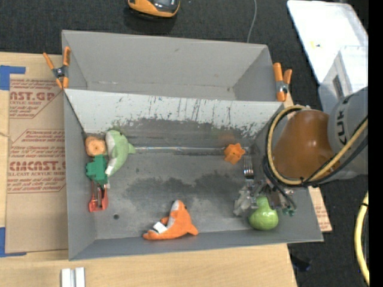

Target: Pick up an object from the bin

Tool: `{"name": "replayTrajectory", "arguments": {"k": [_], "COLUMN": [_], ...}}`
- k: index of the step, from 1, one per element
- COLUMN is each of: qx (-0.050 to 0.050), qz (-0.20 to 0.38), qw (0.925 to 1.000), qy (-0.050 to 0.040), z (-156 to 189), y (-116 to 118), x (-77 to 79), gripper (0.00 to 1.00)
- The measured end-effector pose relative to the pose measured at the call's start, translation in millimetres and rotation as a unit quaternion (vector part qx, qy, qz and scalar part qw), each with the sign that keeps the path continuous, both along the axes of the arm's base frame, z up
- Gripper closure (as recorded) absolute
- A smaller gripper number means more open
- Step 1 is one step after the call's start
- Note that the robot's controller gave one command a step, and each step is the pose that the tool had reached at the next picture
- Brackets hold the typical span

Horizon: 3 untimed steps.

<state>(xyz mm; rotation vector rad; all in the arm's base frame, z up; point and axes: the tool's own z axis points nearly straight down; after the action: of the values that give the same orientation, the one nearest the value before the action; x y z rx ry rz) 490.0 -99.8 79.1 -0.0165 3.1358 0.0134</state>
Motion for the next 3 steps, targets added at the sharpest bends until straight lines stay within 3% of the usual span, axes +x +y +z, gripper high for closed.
{"name": "replayTrajectory", "arguments": {"k": [1,2,3], "qx": [0.023,0.013,0.036], "qz": [0.044,0.048,0.062], "qw": [0.9988,0.9988,0.9974], "qy": [0.0041,0.0017,0.0033], "z": [-3.6,-0.8,-4.4], "y": [-17.0,-4.8,-21.7], "x": [3.1,0.5,-3.5], "gripper": [1.0,1.0,1.0]}}
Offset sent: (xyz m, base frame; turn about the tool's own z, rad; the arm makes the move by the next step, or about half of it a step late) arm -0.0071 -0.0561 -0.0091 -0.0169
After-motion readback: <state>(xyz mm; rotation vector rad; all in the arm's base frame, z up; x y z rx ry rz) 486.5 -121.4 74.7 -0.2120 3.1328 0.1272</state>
